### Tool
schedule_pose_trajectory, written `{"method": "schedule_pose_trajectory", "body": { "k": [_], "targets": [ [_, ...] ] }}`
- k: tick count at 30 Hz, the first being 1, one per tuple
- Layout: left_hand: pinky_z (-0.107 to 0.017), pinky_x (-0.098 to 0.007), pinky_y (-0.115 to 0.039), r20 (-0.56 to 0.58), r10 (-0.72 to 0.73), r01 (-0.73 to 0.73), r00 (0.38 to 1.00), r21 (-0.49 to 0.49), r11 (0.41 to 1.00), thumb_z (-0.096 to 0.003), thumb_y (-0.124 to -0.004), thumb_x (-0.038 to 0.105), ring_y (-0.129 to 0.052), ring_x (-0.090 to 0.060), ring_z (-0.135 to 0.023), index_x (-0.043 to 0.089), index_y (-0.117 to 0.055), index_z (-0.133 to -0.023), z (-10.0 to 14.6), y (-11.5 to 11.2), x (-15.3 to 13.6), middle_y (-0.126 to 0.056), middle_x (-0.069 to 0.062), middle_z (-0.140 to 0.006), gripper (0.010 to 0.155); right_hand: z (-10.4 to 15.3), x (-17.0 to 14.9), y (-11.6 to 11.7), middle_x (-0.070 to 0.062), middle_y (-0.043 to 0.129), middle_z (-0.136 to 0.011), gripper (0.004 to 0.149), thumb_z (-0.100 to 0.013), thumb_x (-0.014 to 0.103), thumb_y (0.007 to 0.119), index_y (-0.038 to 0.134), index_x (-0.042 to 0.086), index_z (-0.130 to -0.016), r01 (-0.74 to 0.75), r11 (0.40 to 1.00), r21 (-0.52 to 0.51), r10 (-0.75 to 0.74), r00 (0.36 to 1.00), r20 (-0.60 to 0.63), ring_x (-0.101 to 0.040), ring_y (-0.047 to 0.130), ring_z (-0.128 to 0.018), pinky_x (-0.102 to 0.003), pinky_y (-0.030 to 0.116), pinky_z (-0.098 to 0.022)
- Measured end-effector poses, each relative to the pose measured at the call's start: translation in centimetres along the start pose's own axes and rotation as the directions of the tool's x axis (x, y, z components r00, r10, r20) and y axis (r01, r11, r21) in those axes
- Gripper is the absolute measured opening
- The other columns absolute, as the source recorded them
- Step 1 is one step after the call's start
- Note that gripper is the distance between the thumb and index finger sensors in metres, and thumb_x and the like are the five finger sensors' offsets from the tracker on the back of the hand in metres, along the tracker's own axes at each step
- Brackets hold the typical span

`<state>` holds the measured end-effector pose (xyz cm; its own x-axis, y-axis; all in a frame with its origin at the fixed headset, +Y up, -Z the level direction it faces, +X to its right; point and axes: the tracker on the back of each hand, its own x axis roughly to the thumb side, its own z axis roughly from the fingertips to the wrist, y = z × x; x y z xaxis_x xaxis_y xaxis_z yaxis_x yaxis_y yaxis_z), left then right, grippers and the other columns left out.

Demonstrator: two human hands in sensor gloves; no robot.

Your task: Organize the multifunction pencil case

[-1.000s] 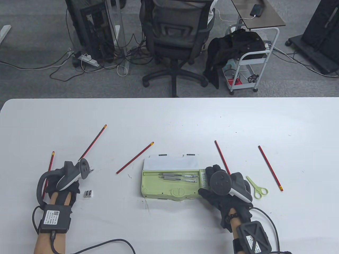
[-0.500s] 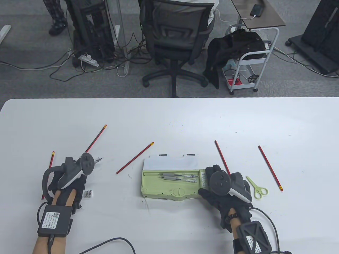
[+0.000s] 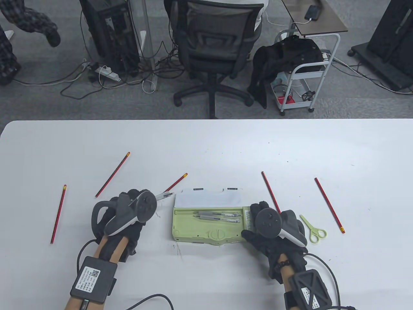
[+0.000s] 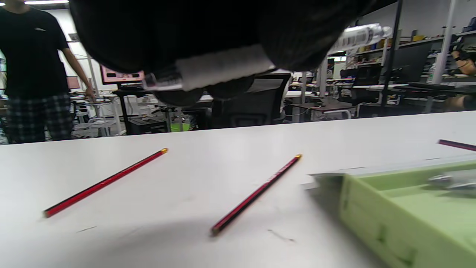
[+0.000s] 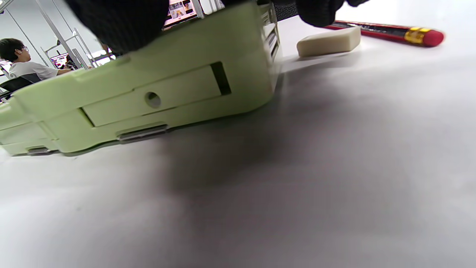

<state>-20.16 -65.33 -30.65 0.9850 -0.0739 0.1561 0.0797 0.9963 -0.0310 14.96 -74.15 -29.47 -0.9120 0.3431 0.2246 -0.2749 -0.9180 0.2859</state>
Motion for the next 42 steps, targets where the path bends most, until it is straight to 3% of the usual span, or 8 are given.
{"method": "schedule_pose_trajectory", "body": {
  "k": [9,18,31,42],
  "targets": [
    [-0.061,-0.059,-0.079,0.157,-0.003,0.008,0.988,-0.029,1.000,-0.0518,-0.081,0.034,-0.097,-0.033,-0.079,0.023,-0.077,-0.096,-0.6,-0.7,7.2,-0.093,-0.008,-0.092,0.046,0.0,-0.2,0.0,-0.039,0.023,-0.110,0.088,-0.052,0.049,0.068,0.029,-0.003,-0.112,0.028,1.000,-0.003,-0.028,1.000,0.006,-0.062,0.045,-0.099,-0.069,0.045,-0.070],
    [-0.060,-0.059,-0.080,0.255,-0.003,0.021,0.967,-0.069,0.997,-0.0501,-0.084,0.035,-0.098,-0.031,-0.077,0.024,-0.081,-0.093,-1.3,-3.0,11.9,-0.095,-0.006,-0.090,0.044,0.1,-0.3,0.0,-0.039,0.025,-0.110,0.088,-0.052,0.049,0.068,0.030,-0.002,-0.112,0.050,0.999,-0.007,-0.050,0.999,0.007,-0.062,0.046,-0.099,-0.069,0.045,-0.070],
    [-0.061,-0.059,-0.079,0.284,-0.013,0.031,0.959,-0.058,0.998,-0.0483,-0.087,0.036,-0.098,-0.031,-0.077,0.027,-0.086,-0.089,-2.3,-4.0,14.8,-0.094,-0.004,-0.090,0.042,0.0,-0.4,-0.1,-0.039,0.025,-0.109,0.088,-0.052,0.048,0.069,0.030,-0.003,-0.112,0.055,0.998,-0.007,-0.055,0.998,0.006,-0.062,0.046,-0.099,-0.069,0.045,-0.070],
    [-0.061,-0.059,-0.079,0.275,0.027,-0.017,0.961,-0.039,0.999,-0.0479,-0.086,0.039,-0.097,-0.031,-0.077,0.027,-0.087,-0.088,-2.1,-3.1,14.7,-0.094,-0.005,-0.091,0.042,0.0,-0.3,-0.1,-0.040,0.024,-0.109,0.088,-0.052,0.048,0.069,0.029,-0.003,-0.112,0.050,0.999,-0.004,-0.050,0.999,0.005,-0.062,0.045,-0.099,-0.069,0.045,-0.070]
  ]
}}
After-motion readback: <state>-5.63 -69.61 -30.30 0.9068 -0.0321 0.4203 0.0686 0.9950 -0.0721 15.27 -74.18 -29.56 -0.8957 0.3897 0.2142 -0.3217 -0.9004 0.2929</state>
